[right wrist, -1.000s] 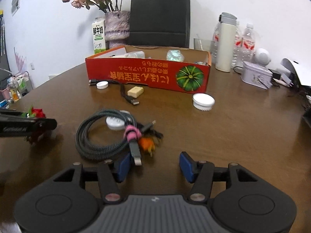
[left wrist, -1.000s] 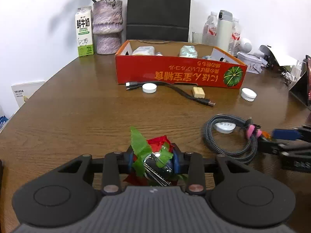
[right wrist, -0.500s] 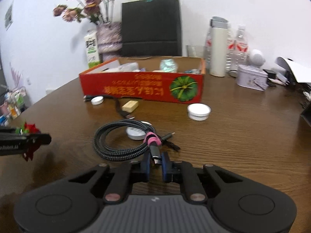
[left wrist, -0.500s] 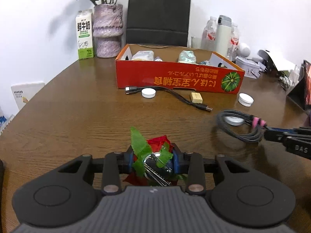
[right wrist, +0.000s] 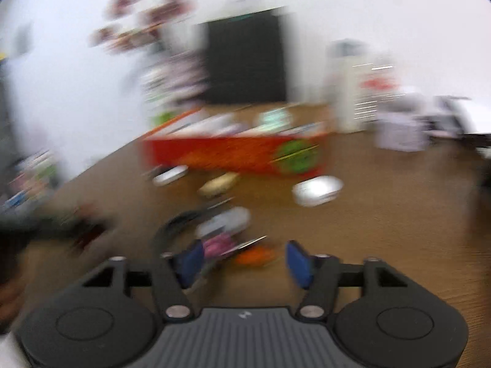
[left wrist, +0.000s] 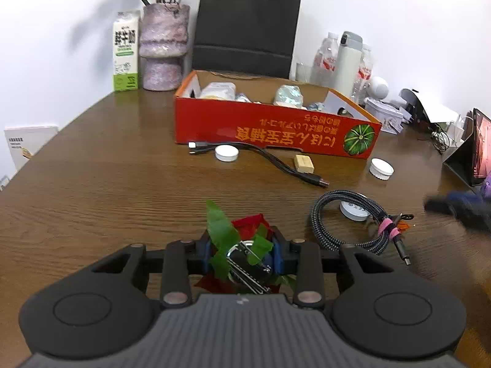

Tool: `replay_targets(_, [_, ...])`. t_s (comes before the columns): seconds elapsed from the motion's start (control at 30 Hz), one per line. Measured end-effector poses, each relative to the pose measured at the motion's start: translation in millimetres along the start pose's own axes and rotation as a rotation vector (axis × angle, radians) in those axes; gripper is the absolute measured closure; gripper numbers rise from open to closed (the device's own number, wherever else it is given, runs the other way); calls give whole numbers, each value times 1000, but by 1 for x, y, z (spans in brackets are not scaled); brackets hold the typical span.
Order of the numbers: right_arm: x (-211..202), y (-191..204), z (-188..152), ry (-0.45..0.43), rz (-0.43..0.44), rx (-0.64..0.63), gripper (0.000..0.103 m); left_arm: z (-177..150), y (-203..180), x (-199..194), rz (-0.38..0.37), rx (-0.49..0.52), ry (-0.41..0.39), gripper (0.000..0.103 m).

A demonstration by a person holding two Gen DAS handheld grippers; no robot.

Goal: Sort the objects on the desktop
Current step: 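Grasp the white round lid with the right gripper while the left holds the bow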

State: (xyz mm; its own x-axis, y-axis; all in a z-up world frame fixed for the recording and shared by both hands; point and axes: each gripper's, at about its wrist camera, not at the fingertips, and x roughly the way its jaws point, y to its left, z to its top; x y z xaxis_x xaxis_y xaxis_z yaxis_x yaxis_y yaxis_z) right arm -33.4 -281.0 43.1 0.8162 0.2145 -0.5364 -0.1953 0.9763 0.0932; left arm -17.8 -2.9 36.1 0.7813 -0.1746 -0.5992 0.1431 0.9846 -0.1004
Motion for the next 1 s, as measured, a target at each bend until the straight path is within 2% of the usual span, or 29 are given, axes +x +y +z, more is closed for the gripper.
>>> replay_targets(0.03, [12, -8, 8, 0, -67, 15, 34, 1, -2, 2, -2, 2, 2, 67])
replay_targets(0.1, [44, -19, 21, 32, -118, 20, 34, 6, -6, 5, -11, 15, -4, 67])
replay_targets(0.2, [103, -25, 39, 136, -143, 15, 34, 14, -9, 6, -10, 33, -22, 67])
replay_targets(0.27, [126, -26, 49, 145, -160, -2, 31, 16, -7, 8, -9, 30, -24, 67])
replay_targets(0.3, [133, -27, 52, 148, -160, 1, 34, 17, -6, 10, -8, 25, -21, 67])
replay_targets(0.37, [141, -30, 59, 139, -150, 15, 64, 17, -4, 12, -9, 18, -18, 67])
replay_targets(0.43, [138, -30, 59, 139, -168, 27, 64, 18, -5, 14, -13, 17, -18, 67])
replay_targets(0.53, [125, -32, 55, 117, -137, 69, 64, 20, -14, 13, -13, 48, -28, 68])
replay_targets(0.6, [109, -30, 55, 80, -136, 82, 64, 22, -20, 8, -12, 65, -38, 68])
replay_targets(0.7, [72, -21, 51, 28, -89, 95, 64, 24, -27, -5, -8, 69, -61, 68])
replay_targets(1.0, [-21, 42, 22, -52, 47, -29, 64, 7, -38, -59, 3, 61, -112, 68])
